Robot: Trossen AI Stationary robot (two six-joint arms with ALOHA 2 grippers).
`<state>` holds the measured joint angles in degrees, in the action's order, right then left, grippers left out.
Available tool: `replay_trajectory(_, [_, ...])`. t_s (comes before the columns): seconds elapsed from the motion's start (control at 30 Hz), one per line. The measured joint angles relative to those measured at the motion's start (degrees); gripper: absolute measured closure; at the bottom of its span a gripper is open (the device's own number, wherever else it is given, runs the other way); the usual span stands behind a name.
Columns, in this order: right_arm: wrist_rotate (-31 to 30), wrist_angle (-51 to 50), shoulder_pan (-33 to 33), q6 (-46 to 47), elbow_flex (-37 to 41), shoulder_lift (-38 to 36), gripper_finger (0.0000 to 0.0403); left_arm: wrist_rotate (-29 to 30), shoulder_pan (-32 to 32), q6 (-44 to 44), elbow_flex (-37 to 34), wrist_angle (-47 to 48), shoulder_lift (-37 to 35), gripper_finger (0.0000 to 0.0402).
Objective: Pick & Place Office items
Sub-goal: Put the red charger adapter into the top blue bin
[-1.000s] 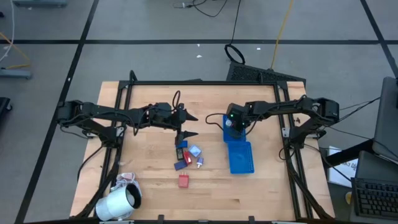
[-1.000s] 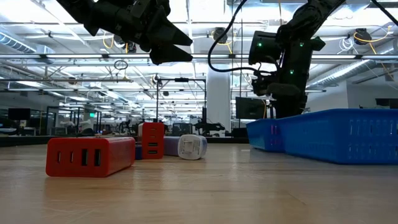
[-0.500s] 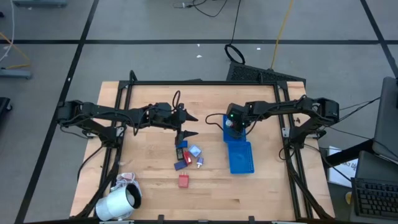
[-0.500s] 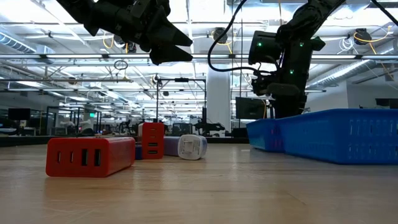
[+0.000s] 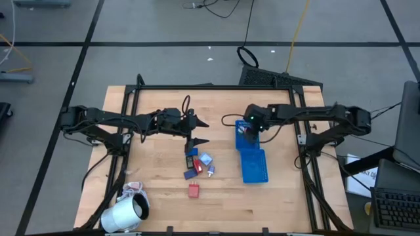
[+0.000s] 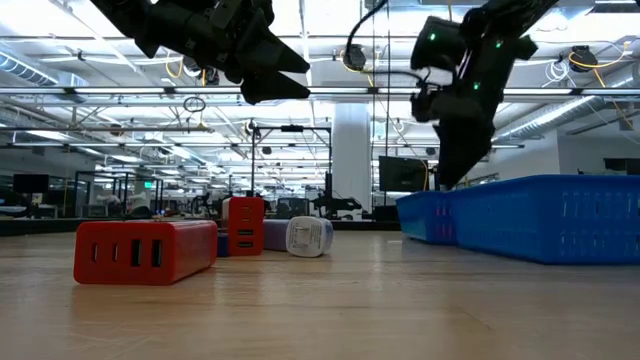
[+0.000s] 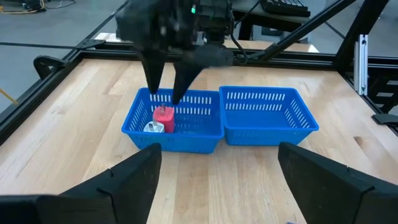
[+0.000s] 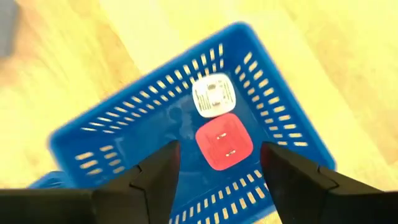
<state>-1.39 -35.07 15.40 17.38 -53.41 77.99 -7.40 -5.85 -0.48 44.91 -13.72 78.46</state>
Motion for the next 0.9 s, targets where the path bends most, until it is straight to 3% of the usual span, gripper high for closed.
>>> replay_trajectory(0.13, [-0.2, 1.3, -0.3, 1.5, 0.4, -5.4, 0.0193, 0.0, 0.0, 0.0, 0.0, 0.0, 0.0, 0.0076])
replay_trajectory(0.3, [-0.2, 10.5, -1.9, 1.5, 5.4, -12.8, 0.0198, 0.0, 0.0, 0.0, 0.0, -0.1, 0.0, 0.0087])
replay_trajectory(0.7, [0.1, 41.5, -6.1, 0.1, 23.5, -28.1, 0.0204, 0.0, 0.0, 0.0, 0.0, -0.3, 0.0, 0.0097])
replay_trajectory(0.9, [0.2, 43.0, -7.3, -1.7, 27.1, -31.0, 0.0204, 0.0, 0.0, 0.0, 0.0, -0.3, 0.0, 0.0082])
